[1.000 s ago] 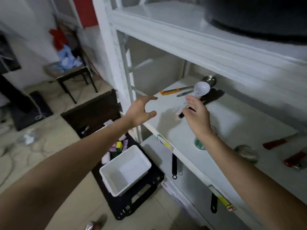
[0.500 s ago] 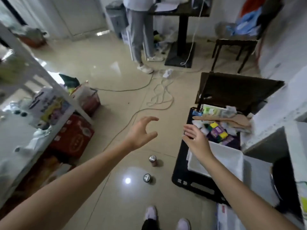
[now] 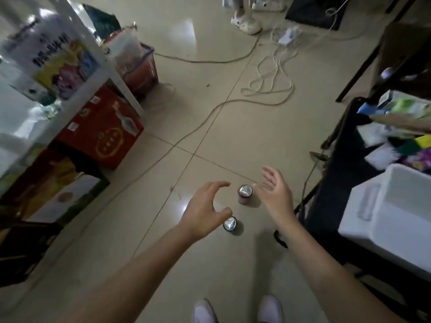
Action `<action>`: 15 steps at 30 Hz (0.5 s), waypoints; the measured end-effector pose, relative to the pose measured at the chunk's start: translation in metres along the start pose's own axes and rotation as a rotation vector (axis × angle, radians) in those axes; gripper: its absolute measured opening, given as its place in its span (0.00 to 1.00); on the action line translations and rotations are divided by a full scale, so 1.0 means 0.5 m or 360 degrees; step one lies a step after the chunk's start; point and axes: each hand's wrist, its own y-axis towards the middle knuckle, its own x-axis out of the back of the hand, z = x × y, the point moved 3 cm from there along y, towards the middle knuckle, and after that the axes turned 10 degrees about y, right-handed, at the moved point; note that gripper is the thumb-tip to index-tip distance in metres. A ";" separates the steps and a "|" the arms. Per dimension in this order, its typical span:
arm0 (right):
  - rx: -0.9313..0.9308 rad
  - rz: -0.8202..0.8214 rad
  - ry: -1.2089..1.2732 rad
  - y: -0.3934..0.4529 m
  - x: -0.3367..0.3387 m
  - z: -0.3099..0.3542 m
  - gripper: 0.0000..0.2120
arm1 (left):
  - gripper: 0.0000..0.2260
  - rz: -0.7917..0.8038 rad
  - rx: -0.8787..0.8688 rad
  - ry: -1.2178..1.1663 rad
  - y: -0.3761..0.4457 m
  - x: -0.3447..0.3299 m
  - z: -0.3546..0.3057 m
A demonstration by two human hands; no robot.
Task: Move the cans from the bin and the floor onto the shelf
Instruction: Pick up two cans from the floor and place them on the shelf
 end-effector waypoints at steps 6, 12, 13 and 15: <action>0.0143 -0.0130 -0.0015 0.183 -0.080 -0.403 0.33 | 0.29 -0.0018 -0.0003 -0.0049 0.108 -0.349 0.297; 0.0199 -0.0063 -0.0163 0.312 -0.028 -0.701 0.42 | 0.39 0.0301 -0.0143 0.0038 0.196 -0.612 0.483; 0.0212 -0.0059 -0.0172 0.323 -0.025 -0.725 0.43 | 0.40 0.0313 -0.0169 0.0025 0.204 -0.636 0.494; 0.0264 -0.0031 -0.0214 0.338 -0.027 -0.751 0.44 | 0.42 0.0322 -0.0236 -0.0011 0.215 -0.670 0.501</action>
